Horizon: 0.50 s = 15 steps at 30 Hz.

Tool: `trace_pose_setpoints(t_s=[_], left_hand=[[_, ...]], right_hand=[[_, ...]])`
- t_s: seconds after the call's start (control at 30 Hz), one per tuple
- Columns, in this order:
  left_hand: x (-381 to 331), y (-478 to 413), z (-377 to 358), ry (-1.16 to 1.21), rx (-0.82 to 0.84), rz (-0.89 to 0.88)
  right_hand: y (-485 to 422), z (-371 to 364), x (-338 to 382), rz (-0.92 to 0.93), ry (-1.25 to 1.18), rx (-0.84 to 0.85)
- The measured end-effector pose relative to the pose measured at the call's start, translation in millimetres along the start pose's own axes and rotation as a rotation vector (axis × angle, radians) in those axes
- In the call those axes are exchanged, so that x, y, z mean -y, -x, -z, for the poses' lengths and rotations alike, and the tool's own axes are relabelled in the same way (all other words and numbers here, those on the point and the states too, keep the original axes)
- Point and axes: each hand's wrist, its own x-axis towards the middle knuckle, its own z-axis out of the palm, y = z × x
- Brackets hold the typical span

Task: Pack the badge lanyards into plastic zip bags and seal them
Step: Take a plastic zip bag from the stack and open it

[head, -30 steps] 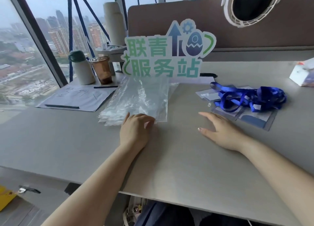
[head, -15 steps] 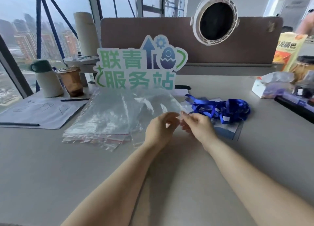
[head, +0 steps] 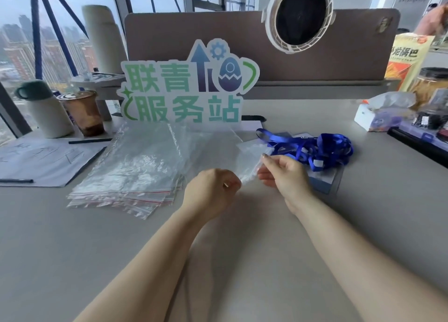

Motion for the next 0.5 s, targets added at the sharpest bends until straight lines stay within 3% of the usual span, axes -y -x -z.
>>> trace_pose_setpoints(t_s=[0.23,0.5], left_hand=[[-4.9,-1.7,-3.5,0.442,-0.077,0.111],[-8.6,-3.9,-3.6,0.667,-0.041,0.189]], right_hand=[[8.6,-5.3,-1.4,0.050,0.144,0.172],[8.5,-3.3,-0.1,0.078,0.199,0.225]])
